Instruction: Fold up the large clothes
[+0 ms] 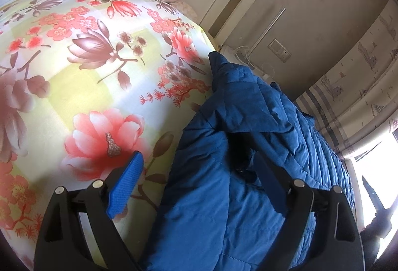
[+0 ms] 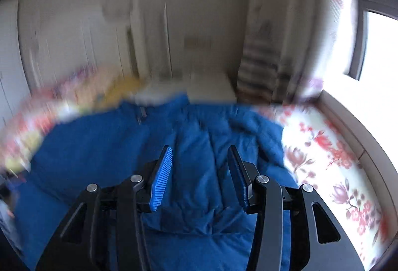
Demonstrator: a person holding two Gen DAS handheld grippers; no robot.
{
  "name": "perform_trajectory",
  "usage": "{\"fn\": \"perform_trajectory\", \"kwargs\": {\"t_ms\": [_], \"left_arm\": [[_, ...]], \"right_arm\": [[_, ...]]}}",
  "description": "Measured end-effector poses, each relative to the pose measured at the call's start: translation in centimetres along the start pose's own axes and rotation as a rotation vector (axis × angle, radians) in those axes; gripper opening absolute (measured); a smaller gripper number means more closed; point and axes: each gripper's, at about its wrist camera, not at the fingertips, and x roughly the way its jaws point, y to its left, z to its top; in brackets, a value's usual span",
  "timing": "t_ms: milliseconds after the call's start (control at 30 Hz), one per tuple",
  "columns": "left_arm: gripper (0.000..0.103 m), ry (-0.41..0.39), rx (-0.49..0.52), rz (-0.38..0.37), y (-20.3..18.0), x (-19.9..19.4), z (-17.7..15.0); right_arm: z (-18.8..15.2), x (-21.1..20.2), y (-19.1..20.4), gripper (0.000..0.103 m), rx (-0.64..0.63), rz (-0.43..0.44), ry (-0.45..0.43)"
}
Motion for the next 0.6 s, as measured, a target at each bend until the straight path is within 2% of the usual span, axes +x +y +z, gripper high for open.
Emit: {"fn": "perform_trajectory", "kwargs": {"t_ms": [67,167,267,400,500,567,600], "left_arm": [[0.09,-0.002,-0.003,0.0,0.0,-0.1,0.0],[0.09,-0.008,0.021,0.018,-0.4,-0.3,0.0],[0.089,0.014,0.104,0.076,-2.8,-0.4,0.3],[0.09,-0.027,0.246,0.032,-9.2,-1.3,1.3],[0.094,-0.039,0.392,0.009,-15.1,0.3,1.8],[0.095,-0.015,0.463,0.055,-17.2,3.0,1.5],[0.095,0.025,0.488,0.101,-17.7,5.0,1.2]], "right_arm": [[-1.9,4.4,0.0,0.049,-0.042,-0.02,0.124],[-1.9,4.8,-0.6,0.05,-0.02,0.0,0.134],[-1.9,5.1,-0.8,0.052,-0.02,0.009,0.135],[-2.1,4.9,-0.4,0.053,-0.042,-0.008,0.136],[-2.0,4.6,0.3,0.053,-0.041,-0.005,0.134],[-2.0,4.6,0.2,0.053,-0.031,0.005,0.134],[-2.0,4.6,0.1,0.053,-0.025,0.01,0.134]]}}
